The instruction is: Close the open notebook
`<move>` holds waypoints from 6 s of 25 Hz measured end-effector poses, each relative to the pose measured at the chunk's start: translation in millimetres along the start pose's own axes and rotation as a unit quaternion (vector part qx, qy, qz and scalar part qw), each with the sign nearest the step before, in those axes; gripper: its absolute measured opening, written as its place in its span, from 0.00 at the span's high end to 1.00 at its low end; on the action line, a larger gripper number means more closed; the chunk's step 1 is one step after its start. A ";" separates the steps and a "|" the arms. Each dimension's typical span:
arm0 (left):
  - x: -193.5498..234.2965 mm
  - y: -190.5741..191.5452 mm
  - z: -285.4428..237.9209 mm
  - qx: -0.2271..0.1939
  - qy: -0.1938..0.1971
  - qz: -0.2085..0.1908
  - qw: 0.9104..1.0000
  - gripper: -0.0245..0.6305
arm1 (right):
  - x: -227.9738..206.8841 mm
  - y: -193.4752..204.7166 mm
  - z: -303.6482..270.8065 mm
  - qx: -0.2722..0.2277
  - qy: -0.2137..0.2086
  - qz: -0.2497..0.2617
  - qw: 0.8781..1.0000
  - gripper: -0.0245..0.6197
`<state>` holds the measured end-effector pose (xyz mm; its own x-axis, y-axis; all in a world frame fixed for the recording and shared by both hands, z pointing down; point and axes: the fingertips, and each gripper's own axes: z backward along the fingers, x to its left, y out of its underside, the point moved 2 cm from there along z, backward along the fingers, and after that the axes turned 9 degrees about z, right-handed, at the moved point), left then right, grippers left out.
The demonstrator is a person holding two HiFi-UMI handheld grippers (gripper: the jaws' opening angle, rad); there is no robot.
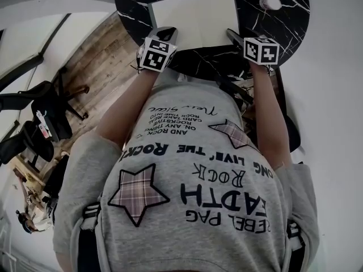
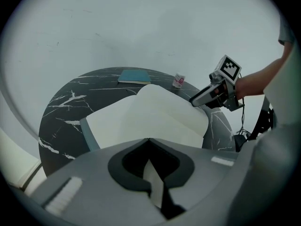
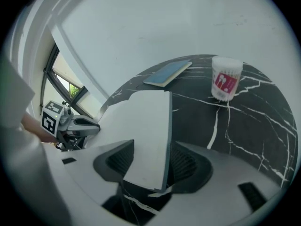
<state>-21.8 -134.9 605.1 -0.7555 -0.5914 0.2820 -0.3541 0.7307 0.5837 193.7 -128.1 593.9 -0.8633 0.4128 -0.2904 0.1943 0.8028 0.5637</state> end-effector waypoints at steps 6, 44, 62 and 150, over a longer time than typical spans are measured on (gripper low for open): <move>0.1 1.5 0.2 -0.001 -0.001 0.000 1.000 0.95 | -6.7 1.9 3.0 -0.015 -0.014 -0.047 0.999 0.64; 0.7 -0.3 0.3 -0.023 0.008 -0.008 1.000 0.95 | -10.0 3.9 10.1 -0.029 -0.036 -0.123 0.991 0.64; 0.3 3.8 0.2 -0.020 0.010 -0.011 1.000 0.95 | -16.6 12.6 7.1 0.044 0.027 -0.032 0.998 0.85; -23.2 6.3 -6.0 0.000 0.049 -0.044 0.998 0.95 | 55.3 45.5 11.5 0.115 -0.046 0.194 0.973 0.62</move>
<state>-3.2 -118.6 606.8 -0.6648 -0.6831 0.3025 -0.4161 0.6749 0.6095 160.1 -63.8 594.6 -0.6604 0.7328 -0.1641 0.6064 0.6493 0.4590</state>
